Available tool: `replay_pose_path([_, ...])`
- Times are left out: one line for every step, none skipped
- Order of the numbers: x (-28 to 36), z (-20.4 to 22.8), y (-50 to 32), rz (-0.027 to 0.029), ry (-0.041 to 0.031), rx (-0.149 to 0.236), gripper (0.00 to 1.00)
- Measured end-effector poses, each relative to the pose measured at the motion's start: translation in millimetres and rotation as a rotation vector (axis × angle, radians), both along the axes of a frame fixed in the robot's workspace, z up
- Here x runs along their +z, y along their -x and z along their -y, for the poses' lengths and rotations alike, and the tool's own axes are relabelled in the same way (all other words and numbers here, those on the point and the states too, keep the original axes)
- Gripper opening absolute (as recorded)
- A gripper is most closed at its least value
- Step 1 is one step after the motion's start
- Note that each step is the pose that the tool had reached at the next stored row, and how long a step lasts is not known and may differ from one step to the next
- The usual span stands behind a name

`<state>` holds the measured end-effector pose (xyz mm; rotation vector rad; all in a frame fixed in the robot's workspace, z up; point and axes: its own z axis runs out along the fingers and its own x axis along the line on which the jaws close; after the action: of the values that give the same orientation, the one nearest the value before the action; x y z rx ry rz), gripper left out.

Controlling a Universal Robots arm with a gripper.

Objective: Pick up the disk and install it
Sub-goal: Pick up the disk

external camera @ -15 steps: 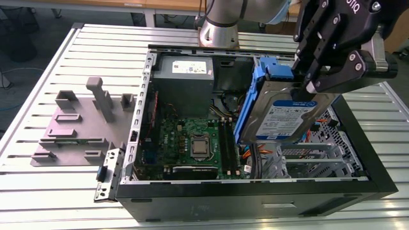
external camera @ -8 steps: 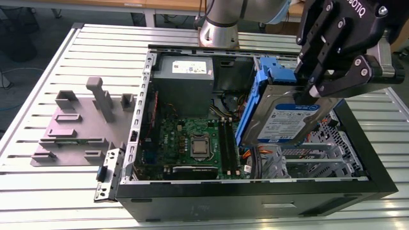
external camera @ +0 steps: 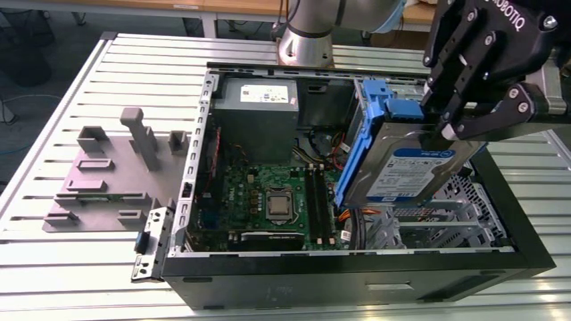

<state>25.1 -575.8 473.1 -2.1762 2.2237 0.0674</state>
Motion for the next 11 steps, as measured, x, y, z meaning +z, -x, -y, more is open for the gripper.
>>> replay_pose_path([-0.2,0.0,-2.9,0.0000,0.0000,0.000,0.35])
replay_pose_path([-0.4,0.0,-6.0,0.0000,0.0000,0.000,0.35])
replay_pose_path([-0.6,0.0,-9.0,-0.0001,-0.0002,0.000,0.35])
replay_pose_path([-0.8,0.0,-11.8,-0.0001,-0.0002,-0.001,0.35])
replay_pose_path([-1.0,0.0,-14.7,-0.0001,-0.0002,-0.001,0.35])
replay_pose_path([-1.1,0.0,-17.3,-0.0001,-0.0001,-0.001,0.35])
replay_pose_path([-1.3,0.0,-20.0,-0.0001,0.0000,-0.002,0.35])
replay_pose_path([-1.6,0.0,-22.6,-0.0001,-0.0001,-0.002,0.35])
replay_pose_path([-1.8,0.0,-25.2,-0.0001,-0.0001,-0.003,0.35])
replay_pose_path([-2.0,0.0,-27.8,-0.0001,-0.0001,-0.003,0.35])
replay_pose_path([-2.2,0.0,-30.7,-0.0001,0.0000,-0.003,0.35])
